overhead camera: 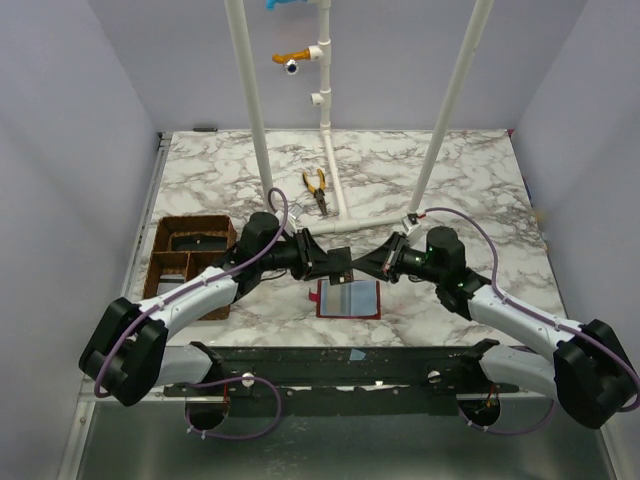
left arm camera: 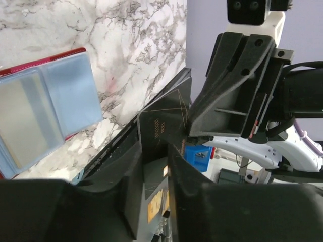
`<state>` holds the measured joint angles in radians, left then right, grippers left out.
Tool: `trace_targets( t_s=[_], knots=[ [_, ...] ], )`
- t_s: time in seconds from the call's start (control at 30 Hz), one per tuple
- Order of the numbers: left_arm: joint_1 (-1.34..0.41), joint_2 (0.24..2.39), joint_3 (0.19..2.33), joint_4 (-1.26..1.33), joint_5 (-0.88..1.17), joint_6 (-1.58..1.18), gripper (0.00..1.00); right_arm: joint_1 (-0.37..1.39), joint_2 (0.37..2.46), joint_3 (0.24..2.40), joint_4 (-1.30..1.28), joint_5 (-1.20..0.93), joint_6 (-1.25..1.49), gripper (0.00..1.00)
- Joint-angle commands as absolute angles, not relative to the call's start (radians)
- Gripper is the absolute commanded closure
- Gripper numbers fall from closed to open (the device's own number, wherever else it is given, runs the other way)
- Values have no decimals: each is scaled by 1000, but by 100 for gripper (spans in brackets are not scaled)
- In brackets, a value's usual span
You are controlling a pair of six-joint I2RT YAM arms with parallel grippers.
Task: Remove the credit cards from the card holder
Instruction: Place the credit card in the storage box.
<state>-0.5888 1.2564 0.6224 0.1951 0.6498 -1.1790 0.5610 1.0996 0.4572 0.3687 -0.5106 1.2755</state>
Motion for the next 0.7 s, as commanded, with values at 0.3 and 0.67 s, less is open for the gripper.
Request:
trace_targets(
  t_s=[0.3,0.67],
  knots=[
    [-583,1208,601,257,683,-1214,100,556,1056,488,250,-469,1208,30],
    [-566,1116,622,77,622,-1107,100,557,982,591,-84,-251,1097,0]
  ],
)
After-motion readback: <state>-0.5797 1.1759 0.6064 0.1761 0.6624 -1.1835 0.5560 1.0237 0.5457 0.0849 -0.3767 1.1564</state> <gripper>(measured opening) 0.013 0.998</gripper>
